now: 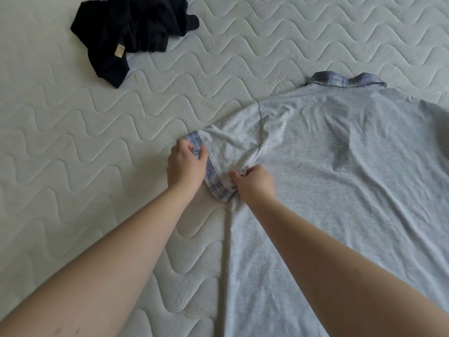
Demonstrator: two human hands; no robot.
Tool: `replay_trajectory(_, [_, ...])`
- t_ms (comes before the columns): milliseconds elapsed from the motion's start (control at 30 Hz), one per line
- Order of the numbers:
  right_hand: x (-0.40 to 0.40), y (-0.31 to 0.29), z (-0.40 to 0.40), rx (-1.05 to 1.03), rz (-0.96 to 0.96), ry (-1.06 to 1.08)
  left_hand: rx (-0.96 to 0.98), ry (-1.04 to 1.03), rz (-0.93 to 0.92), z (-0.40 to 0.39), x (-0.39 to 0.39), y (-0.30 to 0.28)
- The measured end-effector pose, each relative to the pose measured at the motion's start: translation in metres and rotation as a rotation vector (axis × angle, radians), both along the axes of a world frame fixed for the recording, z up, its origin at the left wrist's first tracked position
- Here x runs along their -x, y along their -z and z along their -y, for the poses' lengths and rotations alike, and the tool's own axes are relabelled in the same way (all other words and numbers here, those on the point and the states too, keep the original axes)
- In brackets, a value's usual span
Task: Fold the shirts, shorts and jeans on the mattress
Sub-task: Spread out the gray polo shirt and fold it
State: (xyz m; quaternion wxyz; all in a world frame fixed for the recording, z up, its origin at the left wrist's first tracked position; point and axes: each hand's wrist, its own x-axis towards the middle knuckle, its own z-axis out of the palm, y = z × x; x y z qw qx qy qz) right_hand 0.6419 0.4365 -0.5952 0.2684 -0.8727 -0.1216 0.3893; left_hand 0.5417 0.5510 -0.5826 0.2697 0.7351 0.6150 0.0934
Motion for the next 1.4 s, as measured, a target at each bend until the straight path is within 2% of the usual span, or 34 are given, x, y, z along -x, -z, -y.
replay_trajectory(67, [-0.004, 0.003, 0.0, 0.02, -0.013, -0.023, -0.112, 0.091, -0.02, -0.019, -0.012, -0.001])
replay_trajectory(133, [-0.006, 0.006, 0.004, 0.031, -0.024, -0.056, -0.114, 0.191, -0.126, -0.04, -0.029, -0.002])
replay_trajectory(367, [-0.013, 0.009, 0.002, 0.011, -0.097, -0.074, 0.227, 0.416, -0.498, -0.085, -0.069, 0.003])
replay_trajectory(600, [-0.029, 0.014, 0.014, -0.076, -0.27, 0.035, 0.24, 0.329, -0.258, -0.104, -0.052, 0.012])
replay_trajectory(833, [-0.034, 0.015, 0.017, -0.126, -0.344, 0.042, 0.271, 0.382, -0.237, -0.101, -0.049, 0.028])
replay_trajectory(1200, [-0.034, 0.018, 0.019, -0.167, -0.381, 0.105, 0.156, 0.415, -0.23, -0.096, -0.044, 0.04])
replay_trajectory(1300, [-0.034, 0.019, 0.021, -0.187, -0.372, 0.086, 0.08, 0.417, -0.274, -0.088, -0.045, 0.034])
replay_trajectory(1400, [-0.035, 0.018, 0.023, -0.205, -0.38, 0.071, -0.105, 0.381, -0.298, -0.064, -0.047, 0.018])
